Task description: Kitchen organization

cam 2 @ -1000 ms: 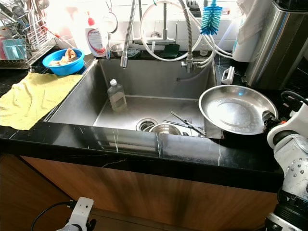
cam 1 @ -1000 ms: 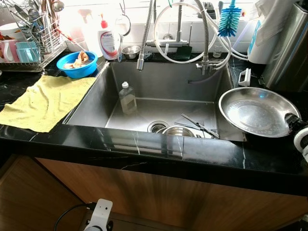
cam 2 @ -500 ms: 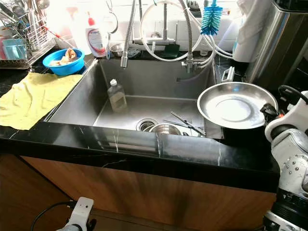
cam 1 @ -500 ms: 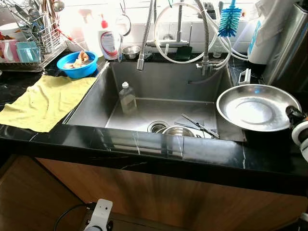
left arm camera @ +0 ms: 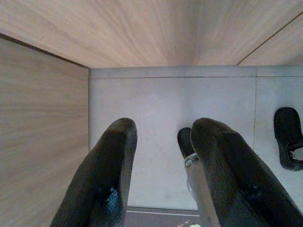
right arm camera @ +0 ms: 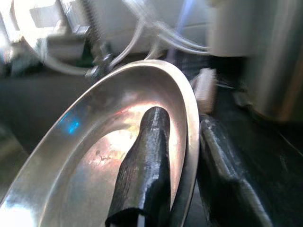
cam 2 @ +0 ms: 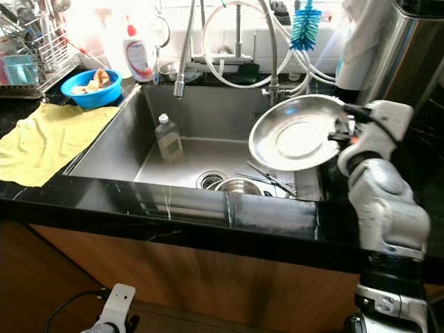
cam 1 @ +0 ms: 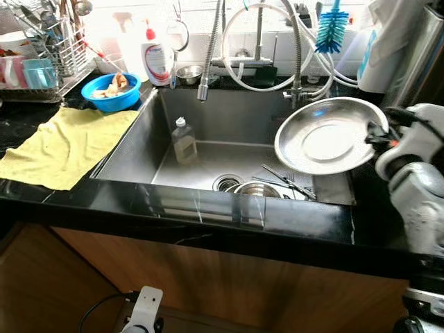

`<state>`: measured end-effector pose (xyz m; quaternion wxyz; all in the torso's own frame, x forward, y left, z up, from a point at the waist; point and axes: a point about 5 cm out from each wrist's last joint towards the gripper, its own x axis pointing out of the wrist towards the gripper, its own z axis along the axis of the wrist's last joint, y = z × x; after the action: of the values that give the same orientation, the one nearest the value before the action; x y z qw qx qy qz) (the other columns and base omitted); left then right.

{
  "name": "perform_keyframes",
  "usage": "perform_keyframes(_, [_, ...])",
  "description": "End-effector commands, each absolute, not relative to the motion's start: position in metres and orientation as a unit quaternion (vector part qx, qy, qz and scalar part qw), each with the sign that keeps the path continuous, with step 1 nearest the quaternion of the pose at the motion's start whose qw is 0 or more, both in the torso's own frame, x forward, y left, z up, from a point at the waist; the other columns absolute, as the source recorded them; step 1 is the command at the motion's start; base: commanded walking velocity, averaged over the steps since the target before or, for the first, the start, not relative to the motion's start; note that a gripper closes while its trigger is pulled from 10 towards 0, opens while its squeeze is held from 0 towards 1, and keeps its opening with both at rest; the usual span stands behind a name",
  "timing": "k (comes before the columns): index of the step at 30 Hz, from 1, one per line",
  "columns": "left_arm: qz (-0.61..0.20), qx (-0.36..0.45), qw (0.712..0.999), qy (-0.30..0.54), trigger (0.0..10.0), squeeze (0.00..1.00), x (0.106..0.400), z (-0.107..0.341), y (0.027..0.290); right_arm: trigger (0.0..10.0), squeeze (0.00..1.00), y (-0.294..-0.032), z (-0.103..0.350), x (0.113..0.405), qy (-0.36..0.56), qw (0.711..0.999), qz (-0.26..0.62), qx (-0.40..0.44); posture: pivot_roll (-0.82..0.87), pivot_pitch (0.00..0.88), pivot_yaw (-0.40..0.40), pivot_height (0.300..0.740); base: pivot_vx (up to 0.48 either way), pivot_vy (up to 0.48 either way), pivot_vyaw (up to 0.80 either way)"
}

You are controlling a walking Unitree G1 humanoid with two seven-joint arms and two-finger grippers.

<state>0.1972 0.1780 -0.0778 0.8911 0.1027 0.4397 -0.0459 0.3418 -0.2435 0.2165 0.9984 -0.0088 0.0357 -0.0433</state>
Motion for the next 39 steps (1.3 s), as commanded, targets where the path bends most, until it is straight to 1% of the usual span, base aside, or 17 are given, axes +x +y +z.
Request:
perform_keyframes(1, [-0.044, 0.107, 0.89, 0.441, 10.0, 0.0, 0.196, -0.078, 0.18, 10.0, 0.0, -0.233, 0.223, 0.351, 0.017, 0.999, -0.018, -0.045, -0.19, 0.0, 0.049, 0.74, 0.0, 0.0, 0.0])
perform_keyframes(3, [-0.044, 0.106, 0.89, 0.44, 10.0, 0.0, 0.196, -0.078, 0.18, 10.0, 0.0, -0.225, 0.223, 0.359, 0.012, 0.997, 0.003, -0.07, -0.19, 0.0, 0.044, 0.74, 0.0, 0.0, 0.0])
perform_keyframes(4, [-0.044, 0.106, 0.891, 0.44, 10.0, 0.0, 0.196, -0.079, 0.179, 10.0, 0.0, -0.222, 0.22, 0.366, 0.014, 0.994, 0.004, -0.112, -0.19, 0.0, 0.041, 0.74, 0.0, 0.0, 0.0])
perform_keyframes(8, [-0.041, 0.101, 0.892, 0.44, 10.0, 0.0, 0.195, -0.079, 0.177, 10.0, 0.0, -0.212, 0.206, 0.381, 0.024, 0.987, 0.034, -0.157, -0.17, 0.0, 0.027, 0.74, 0.0, 0.0, 0.0])
perform_keyframes(12, [-0.038, 0.097, 0.892, 0.439, 10.0, 0.0, 0.196, -0.079, 0.177, 10.0, 0.0, -0.21, 0.195, 0.387, 0.043, 0.985, 0.046, -0.164, -0.16, 0.0, 0.018, 0.74, 0.0, 0.0, 0.0])
perform_keyframes(17, [-0.035, 0.093, 0.893, 0.439, 10.0, 0.0, 0.196, -0.079, 0.176, 10.0, 0.0, -0.218, 0.17, 0.391, 0.091, 0.976, 0.047, -0.191, -0.15, 0.0, 0.009, 0.74, 0.0, 0.0, 0.0])
perform_keyframes(20, [-0.033, 0.092, 0.893, 0.439, 10.0, 0.0, 0.196, -0.079, 0.176, 10.0, 0.0, -0.222, 0.16, 0.39, 0.109, 0.977, 0.04, -0.181, -0.15, 0.0, 0.008, 0.74, 0.0, 0.0, 0.0])
perform_keyframes(26, [-0.03, 0.09, 0.894, 0.439, 10.0, 0.0, 0.196, -0.079, 0.176, 10.0, 0.0, -0.221, 0.159, 0.393, 0.109, 0.977, 0.045, -0.176, -0.15, 0.0, 0.008, 0.74, 0.0, 0.0, 0.0])
perform_keyframes(28, [-0.03, 0.09, 0.894, 0.439, 10.0, 0.0, 0.196, -0.079, 0.177, 10.0, 0.04, -0.219, 0.162, 0.394, 0.103, 0.978, 0.049, -0.174, -0.15, 0.0, 0.008, 0.74, 0.0, 0.0, 0.0])
perform_keyframes(29, [-0.03, 0.09, 0.894, 0.438, 10.0, 0.0, 0.196, -0.079, 0.177, 10.0, 0.45, -0.219, 0.163, 0.395, 0.1, 0.978, 0.05, -0.174, -0.15, 0.0, 0.008, 0.74, 0.0, 0.0, 0.0])
perform_keyframes(30, [-0.03, 0.09, 0.894, 0.438, 10.0, 0.0, 0.196, -0.079, 0.177, 10.0, 0.57, -0.219, 0.164, 0.396, 0.098, 0.979, 0.051, -0.173, -0.15, 0.0, 0.008, 0.74, 0.0, 0.0, 0.0])
perform_keyframes(31, [-0.03, 0.09, 0.894, 0.438, 10.0, 0.0, 0.196, -0.079, 0.177, 10.0, 1.0, -0.219, 0.165, 0.396, 0.097, 0.979, 0.051, -0.173, -0.15, 0.0, 0.008, 0.74, 0.0, 0.0, 0.0])
perform_keyframes(35, [-0.029, 0.09, 0.894, 0.438, 10.0, 0.0, 0.196, -0.078, 0.177, 10.0, 1.0, -0.219, 0.169, 0.398, 0.088, 0.98, 0.049, -0.171, -0.15, 0.0, 0.007, 0.74, 0.0, 0.0, 0.0])
perform_keyframes(36, [-0.029, 0.09, 0.894, 0.438, 10.0, 0.0, 0.196, -0.078, 0.176, 10.0, 0.81, -0.22, 0.17, 0.398, 0.086, 0.98, 0.048, -0.173, -0.14, 0.0, 0.006, 0.74, 0.0, 0.0, 0.0])
perform_keyframes(37, [-0.029, 0.09, 0.894, 0.438, 10.0, 0.0, 0.196, -0.078, 0.176, 10.0, 0.81, -0.22, 0.17, 0.398, 0.086, 0.98, 0.048, -0.173, -0.14, 0.0, 0.006, 0.74, 0.0, 0.0, 0.0])
perform_keyframes(38, [-0.029, 0.09, 0.894, 0.438, 10.0, 0.0, 0.196, -0.078, 0.176, 10.0, 0.56, -0.22, 0.17, 0.398, 0.083, 0.981, 0.048, -0.171, -0.14, 0.0, 0.006, 0.74, 0.0, 0.0, 0.0])
perform_keyframes(39, [-0.029, 0.09, 0.894, 0.438, 10.0, 0.0, 0.196, -0.078, 0.176, 10.0, 0.0, -0.219, 0.171, 0.398, 0.081, 0.981, 0.048, -0.17, -0.15, 0.0, 0.008, 0.74, 0.0, 0.0, 0.0])
